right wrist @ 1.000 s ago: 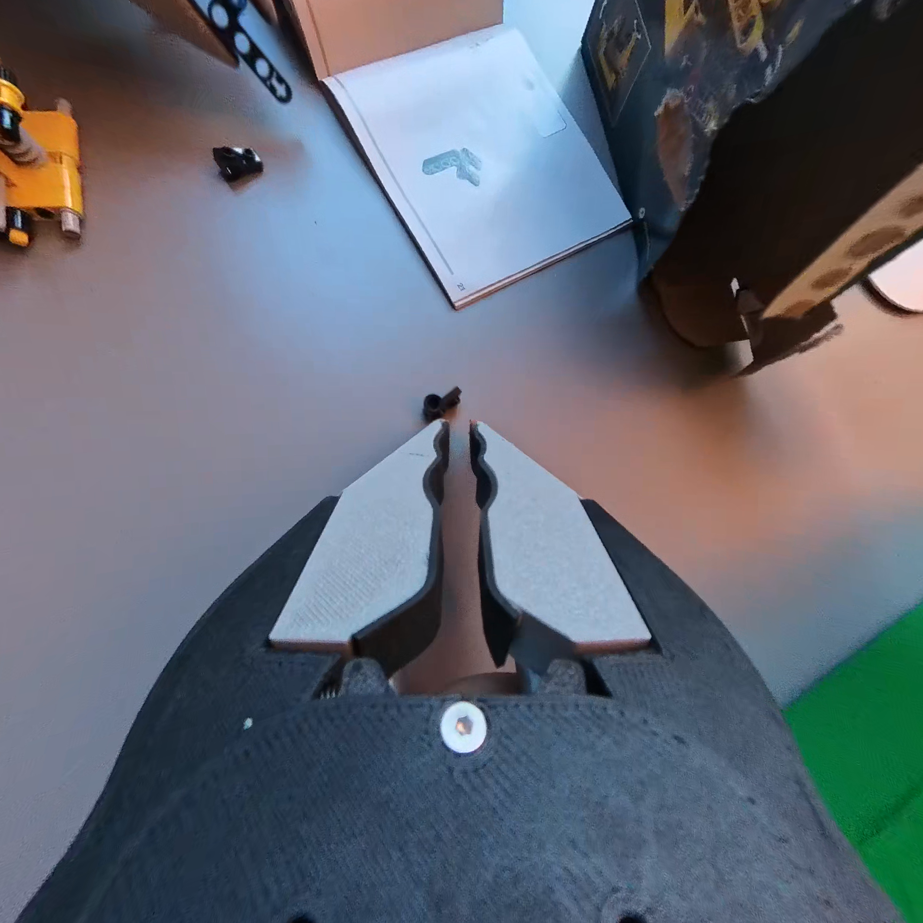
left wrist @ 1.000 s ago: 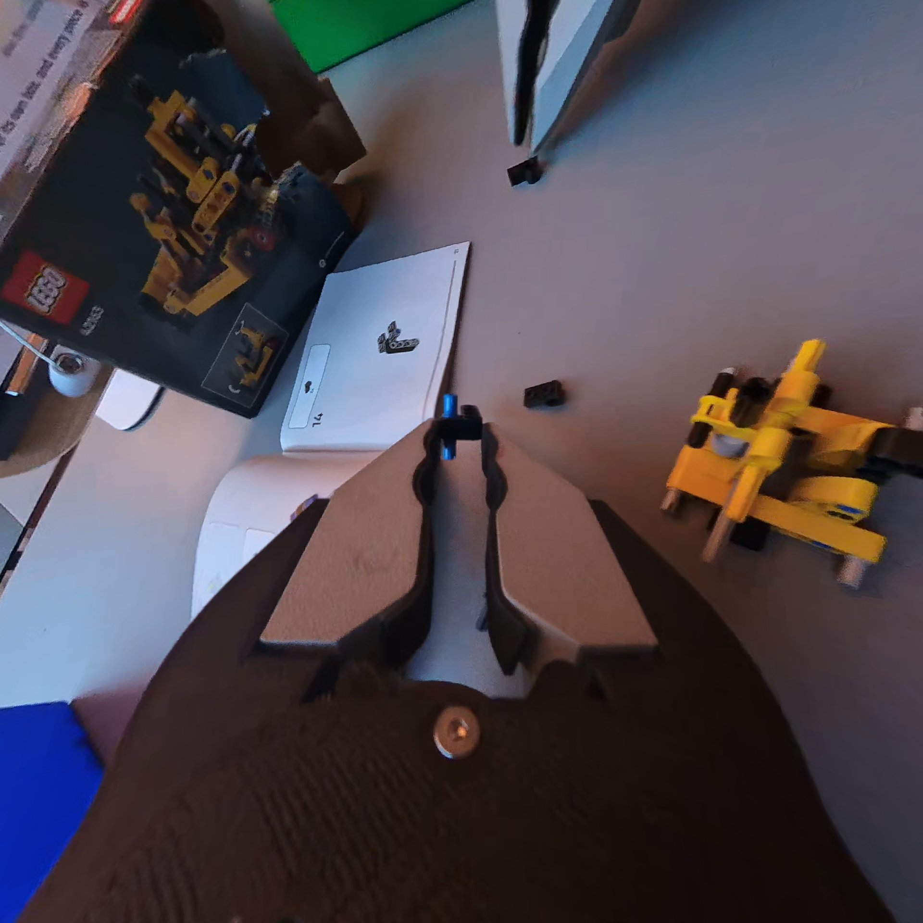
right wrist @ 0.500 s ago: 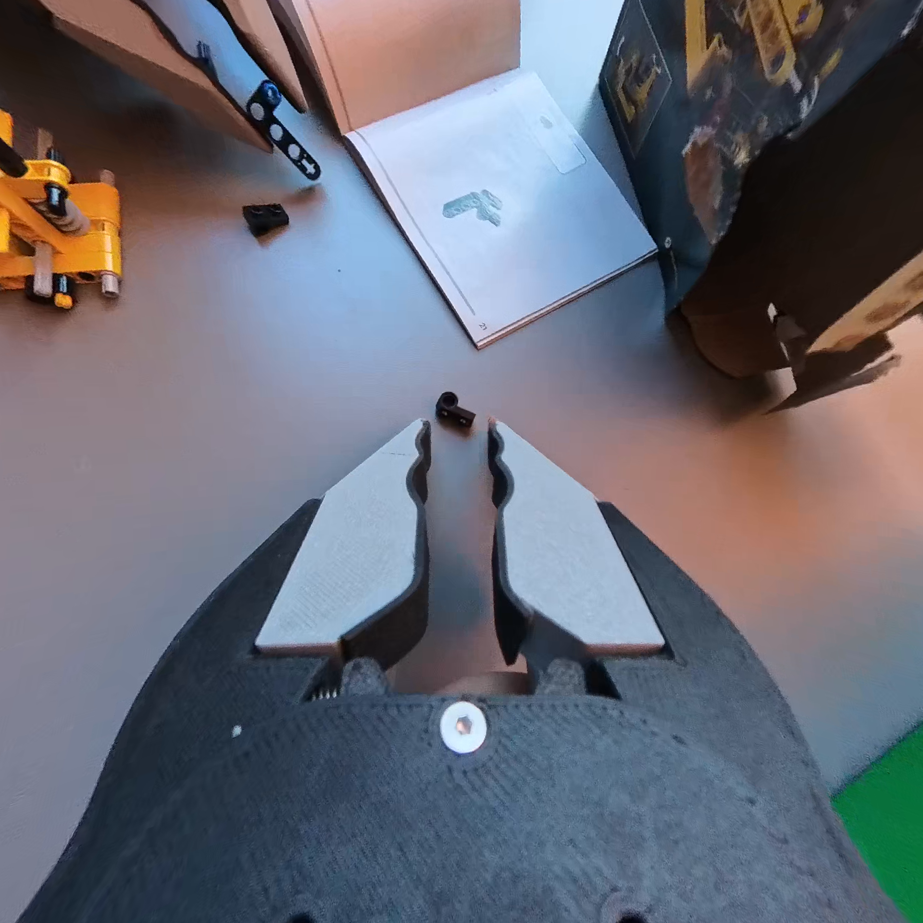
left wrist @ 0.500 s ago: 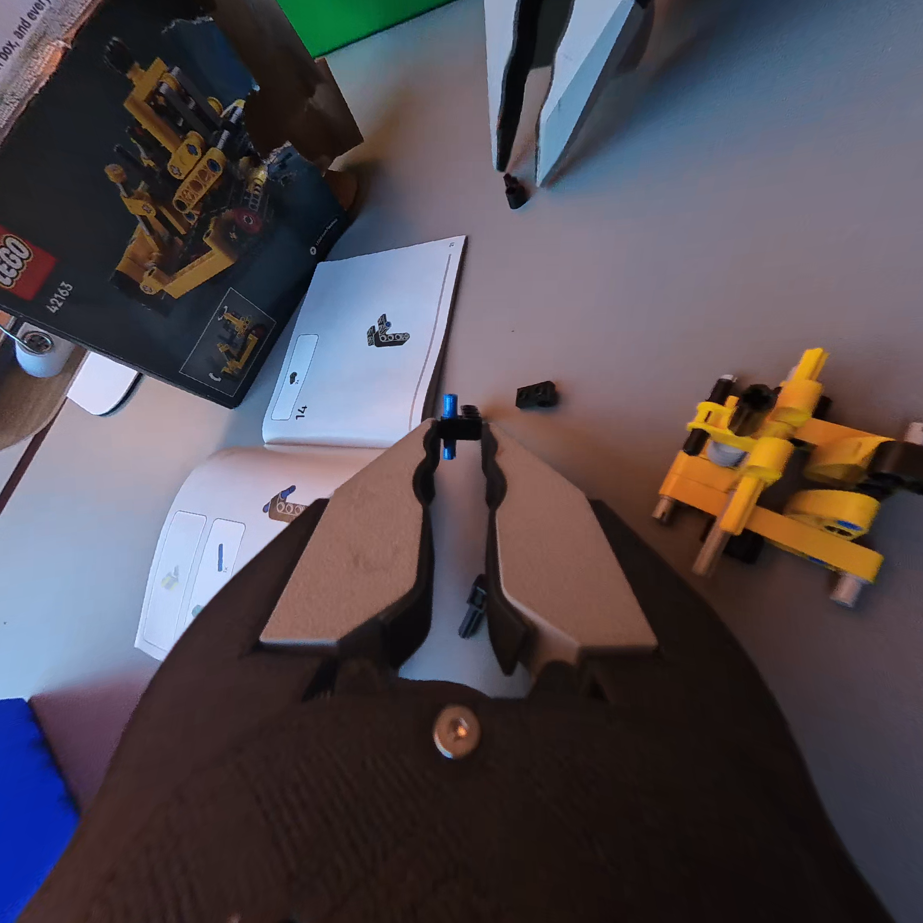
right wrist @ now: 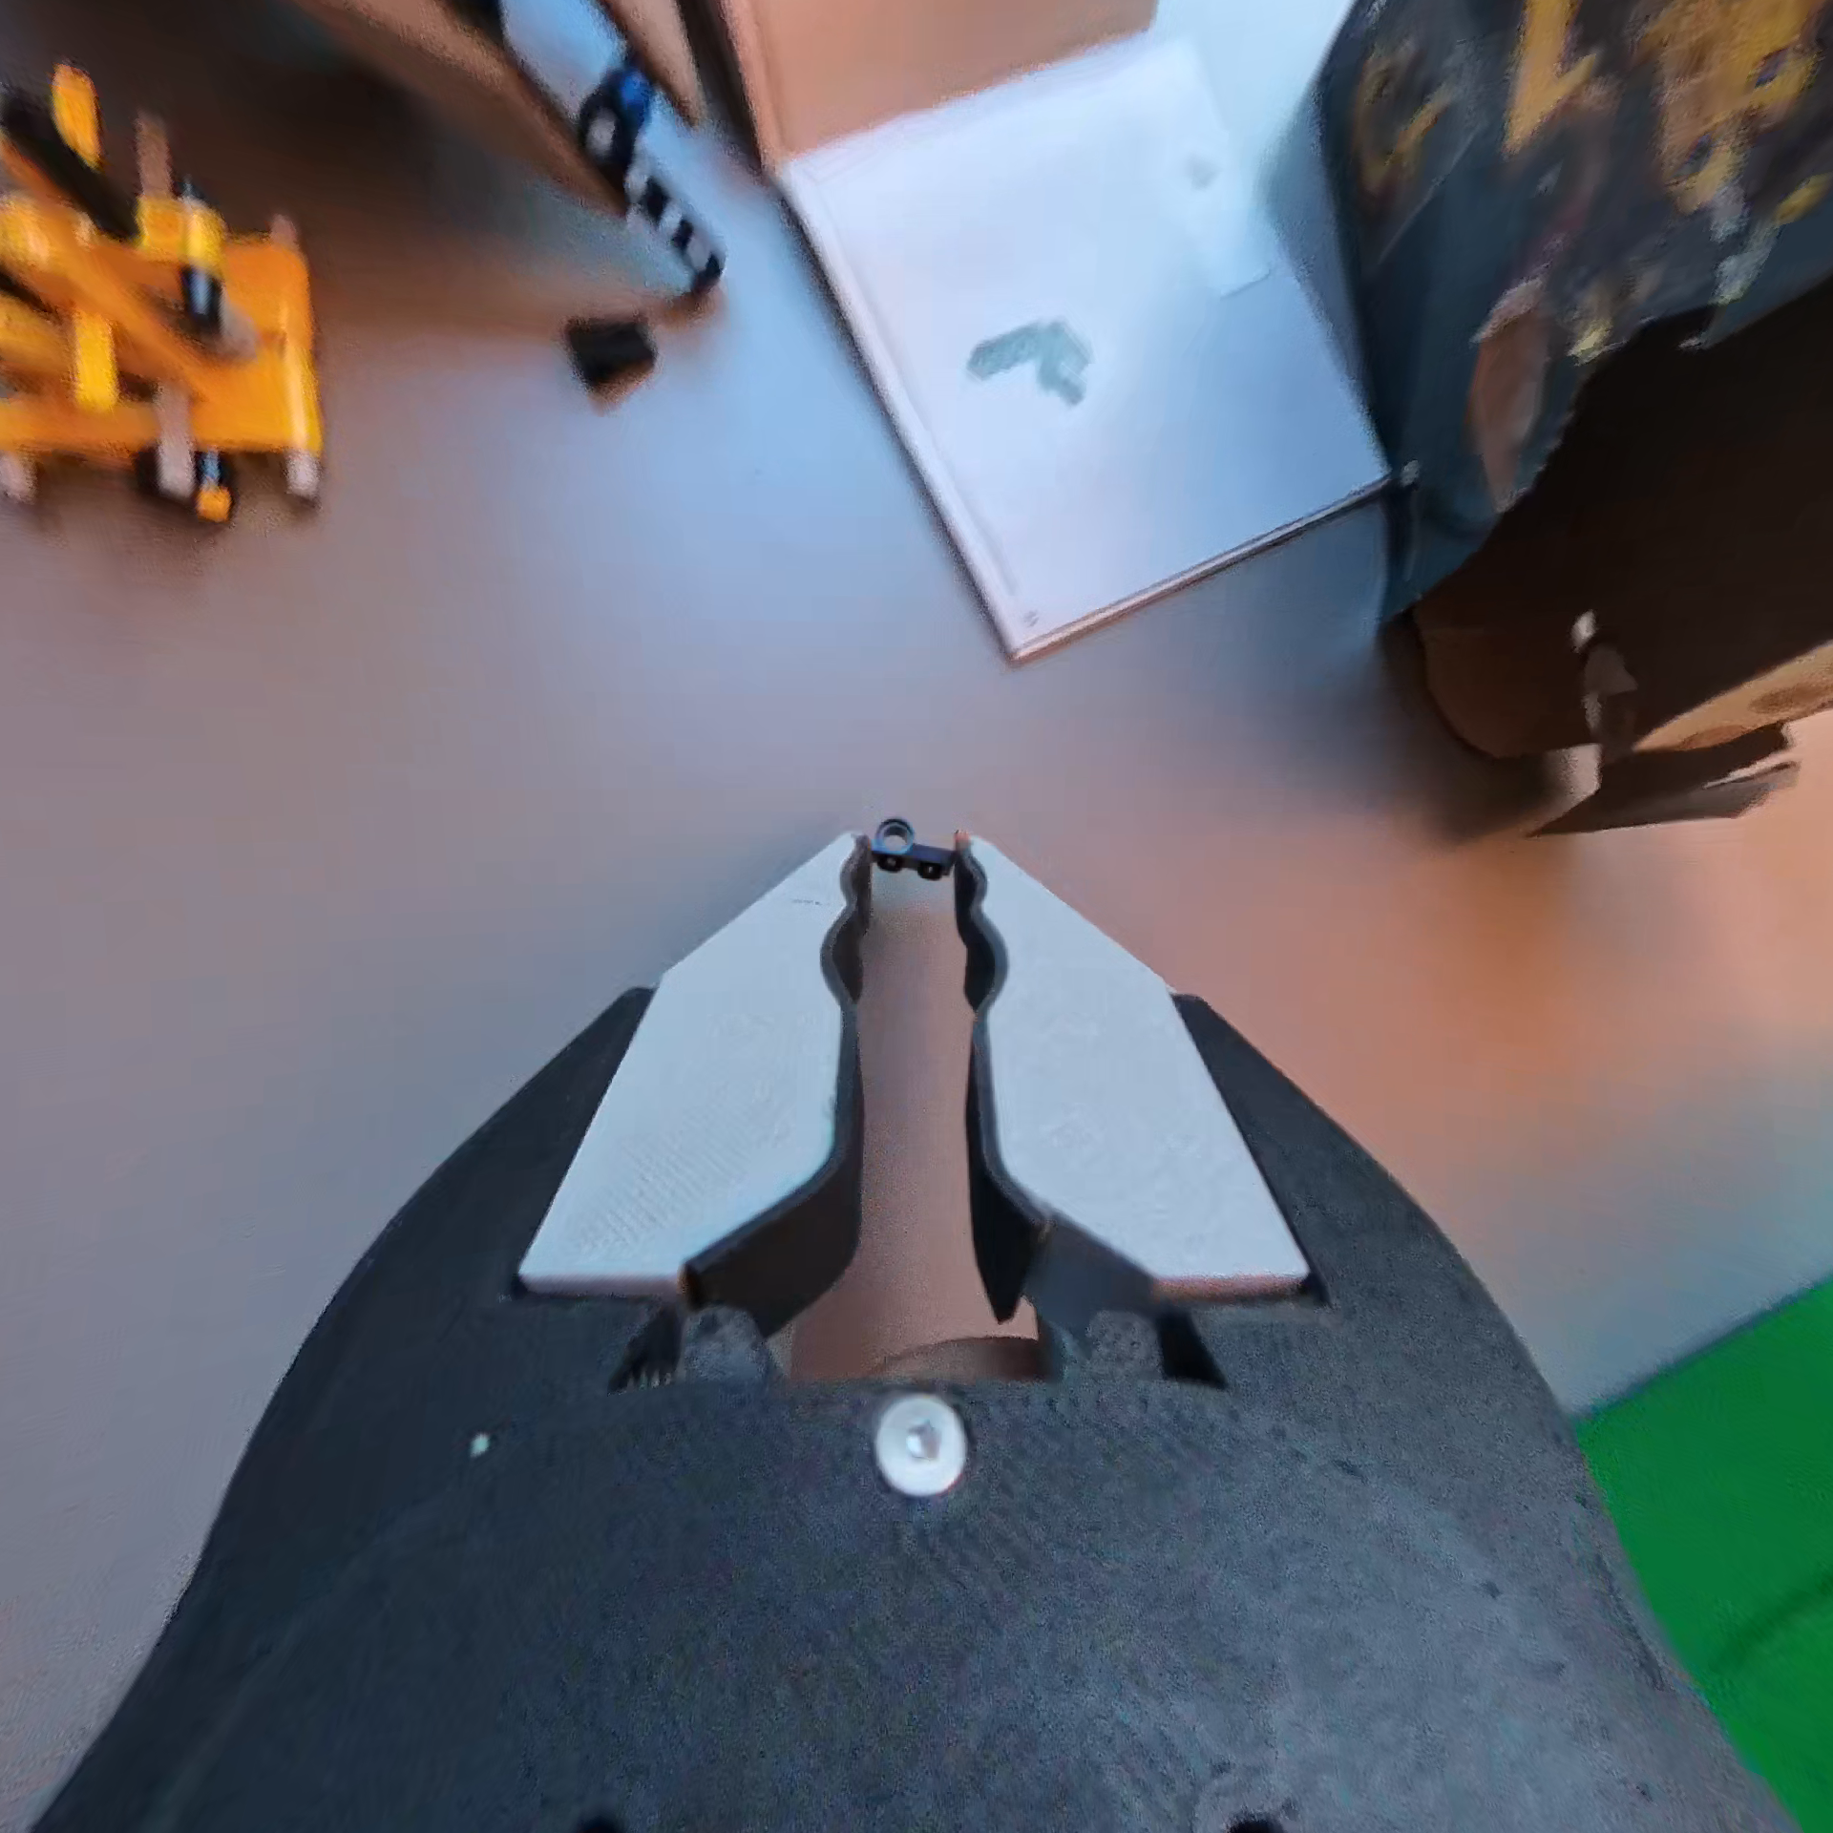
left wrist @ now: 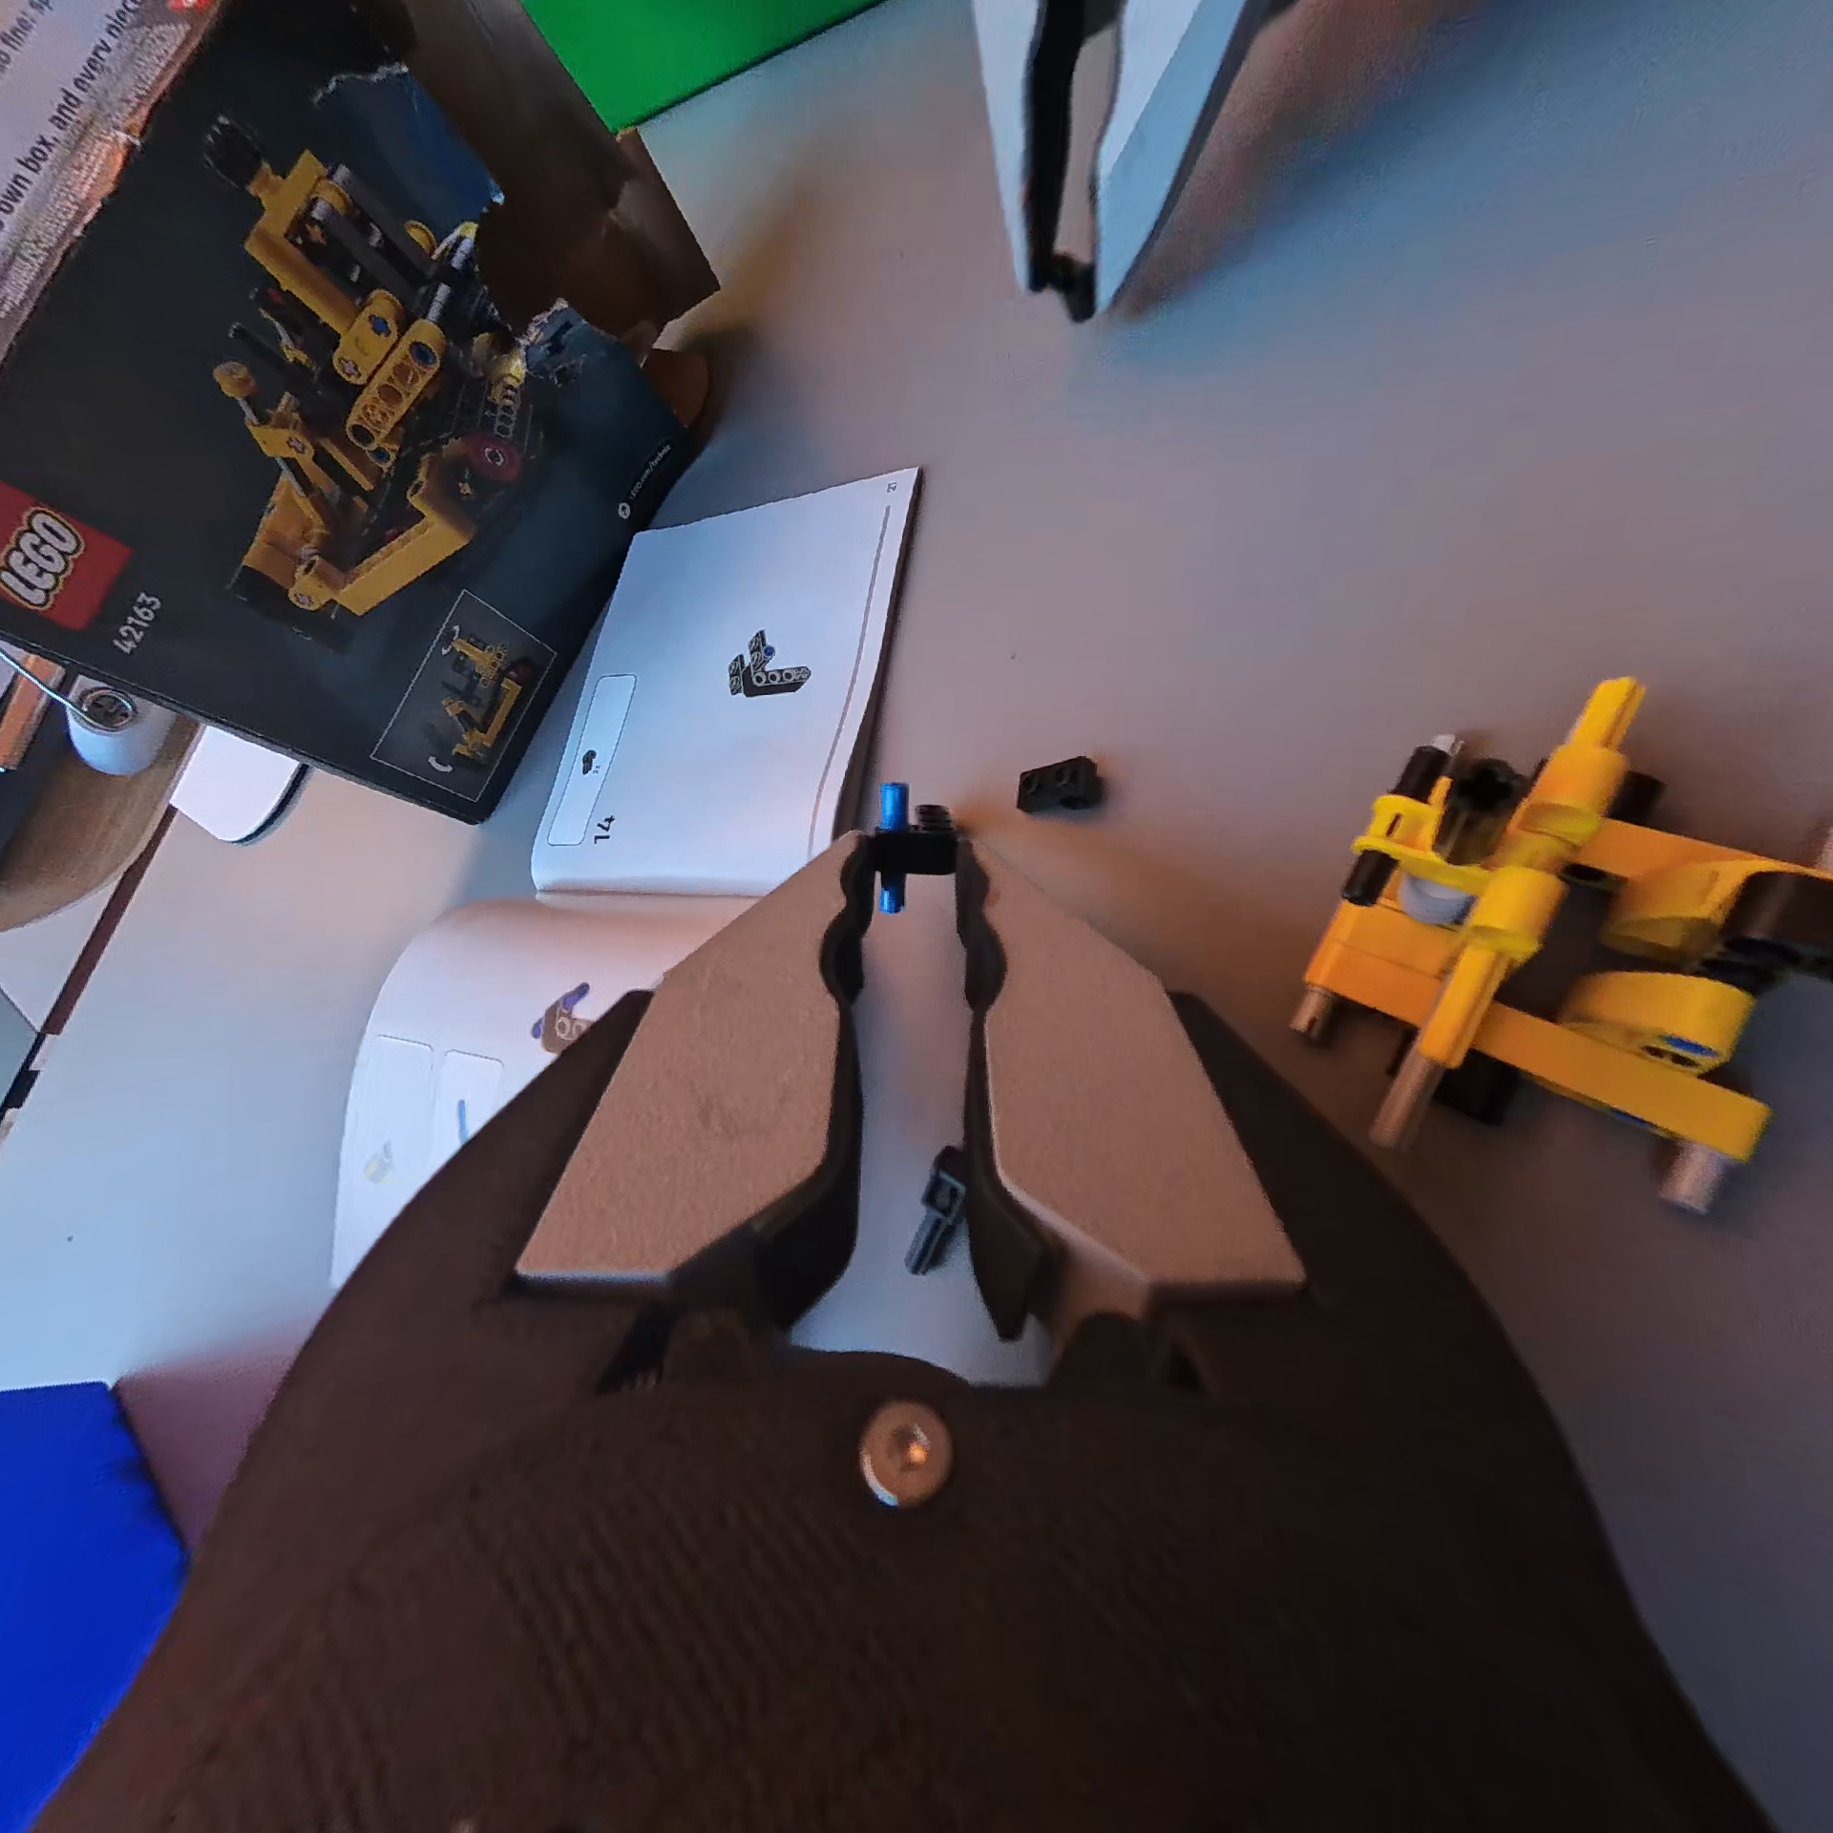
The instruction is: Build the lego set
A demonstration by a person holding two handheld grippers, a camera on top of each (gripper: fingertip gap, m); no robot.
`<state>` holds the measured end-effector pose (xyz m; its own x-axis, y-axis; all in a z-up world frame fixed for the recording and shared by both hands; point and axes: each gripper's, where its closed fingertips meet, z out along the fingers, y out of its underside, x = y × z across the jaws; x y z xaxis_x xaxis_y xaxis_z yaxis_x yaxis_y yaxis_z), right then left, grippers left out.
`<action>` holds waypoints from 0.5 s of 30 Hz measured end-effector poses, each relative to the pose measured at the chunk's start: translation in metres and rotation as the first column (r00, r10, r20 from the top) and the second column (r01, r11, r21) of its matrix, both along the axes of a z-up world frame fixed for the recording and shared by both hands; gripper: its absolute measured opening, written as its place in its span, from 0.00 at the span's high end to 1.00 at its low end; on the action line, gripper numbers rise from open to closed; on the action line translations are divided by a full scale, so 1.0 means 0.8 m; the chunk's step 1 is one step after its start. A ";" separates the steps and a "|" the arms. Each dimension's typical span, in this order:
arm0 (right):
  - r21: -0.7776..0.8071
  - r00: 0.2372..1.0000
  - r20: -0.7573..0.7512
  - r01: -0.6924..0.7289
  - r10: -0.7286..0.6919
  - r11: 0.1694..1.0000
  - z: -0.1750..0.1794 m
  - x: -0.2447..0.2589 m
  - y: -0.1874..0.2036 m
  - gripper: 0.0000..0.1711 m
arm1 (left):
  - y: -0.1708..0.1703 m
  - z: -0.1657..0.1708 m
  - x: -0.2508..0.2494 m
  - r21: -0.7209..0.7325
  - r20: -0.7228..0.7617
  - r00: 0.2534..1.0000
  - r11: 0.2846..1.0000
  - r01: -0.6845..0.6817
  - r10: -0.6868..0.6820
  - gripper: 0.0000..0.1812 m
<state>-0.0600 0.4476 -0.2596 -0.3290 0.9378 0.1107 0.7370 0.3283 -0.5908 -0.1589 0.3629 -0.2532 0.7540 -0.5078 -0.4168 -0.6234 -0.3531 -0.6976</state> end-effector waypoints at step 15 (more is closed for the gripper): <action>0.199 0.612 0.791 -0.250 -0.005 0.948 -0.013 0.082 -0.007 0.84 | -0.015 -0.004 0.001 0.007 -0.070 0.997 0.999 0.041 -0.040 0.93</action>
